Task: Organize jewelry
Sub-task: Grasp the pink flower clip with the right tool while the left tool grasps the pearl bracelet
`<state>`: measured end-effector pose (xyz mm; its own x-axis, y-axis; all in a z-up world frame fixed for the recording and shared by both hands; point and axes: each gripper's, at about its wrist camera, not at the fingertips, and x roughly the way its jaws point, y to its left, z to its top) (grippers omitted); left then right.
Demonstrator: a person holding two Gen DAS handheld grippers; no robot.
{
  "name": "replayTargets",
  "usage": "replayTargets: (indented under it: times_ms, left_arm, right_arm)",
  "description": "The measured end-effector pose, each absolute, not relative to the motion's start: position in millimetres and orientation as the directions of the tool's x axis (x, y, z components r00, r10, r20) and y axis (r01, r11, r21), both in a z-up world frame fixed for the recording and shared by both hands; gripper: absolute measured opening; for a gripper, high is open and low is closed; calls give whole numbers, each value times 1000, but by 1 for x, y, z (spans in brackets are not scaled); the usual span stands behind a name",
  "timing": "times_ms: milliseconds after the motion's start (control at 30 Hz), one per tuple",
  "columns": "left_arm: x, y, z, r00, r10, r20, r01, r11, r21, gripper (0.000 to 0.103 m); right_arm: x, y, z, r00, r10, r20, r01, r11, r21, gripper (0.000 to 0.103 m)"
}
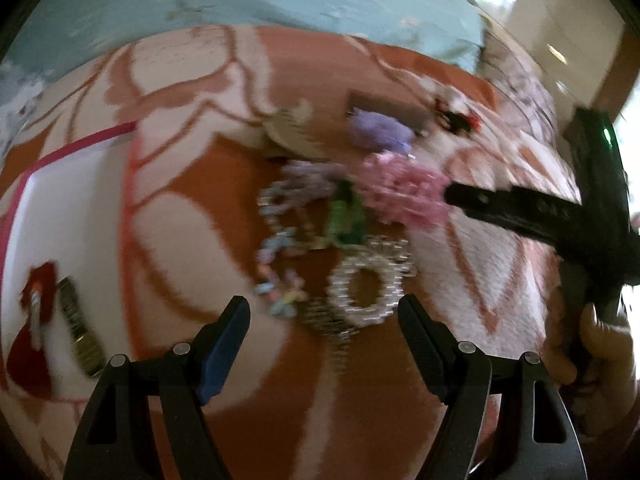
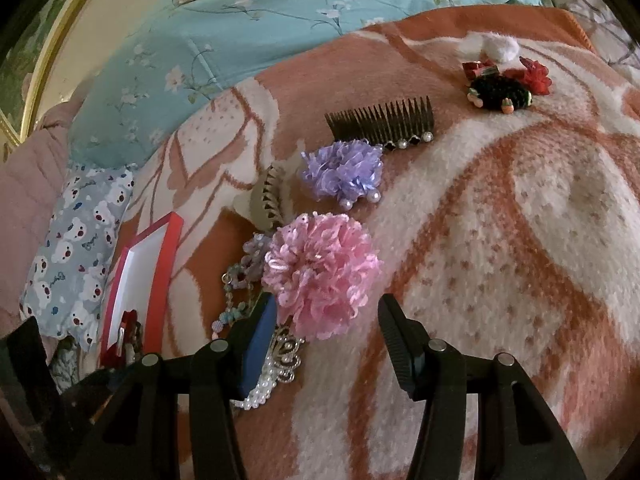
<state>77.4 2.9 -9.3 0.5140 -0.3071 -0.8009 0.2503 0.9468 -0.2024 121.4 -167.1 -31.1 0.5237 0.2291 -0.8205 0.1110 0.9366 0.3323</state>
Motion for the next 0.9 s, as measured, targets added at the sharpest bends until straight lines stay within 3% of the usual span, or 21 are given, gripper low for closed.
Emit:
replayTargets:
  times_ms: [133,267,433,467,533,567,600,633,733,900]
  left_arm:
    - [91,-20,-21,481,-330,-812,312,930,-193,74]
    - [106,-43,-37,441,-335,-833,358,916,-179,59]
    - [124,-57,-60,422,-289,-860,362,923,-133,56]
    - [127,-58,-62,419,-292,-860,364,922,-136,49]
    - [130,-58,-64,408,-313,-857,367,916,-160,22]
    - [132,-58,-66,382,-343,-858,375,906,-196,14]
    - [134,-56,-67,382,-350,-855,372,905,-204,14]
    - [134,-56,-68,387,-350,-853,373,906,-202,14]
    - [132,-51,-64,395,-362,-844,368,904,-216,14]
    - [123,-30,-50,429,-392,-814,346,903,-253,13]
  right_arm:
    - [126,-171,-32,526,233,-818,114,934,339,54]
    - [131,-175,-34,522,241,-819,114,931,346,55]
    - [140,-175,-41,510,251,-823,117,927,355,55]
    - [143,-173,-43,505,251,-825,113,929,352,55]
    - [149,-171,-48,496,254,-831,108,931,349,55]
    - [152,-169,-51,490,255,-834,103,933,346,55]
    - [155,-167,-54,484,249,-839,99,937,335,55]
    - [157,-164,-58,477,240,-845,92,943,320,53]
    - [157,-161,-65,464,227,-856,89,950,300,12]
    - [146,-157,-49,508,219,-833,62,955,289,11]
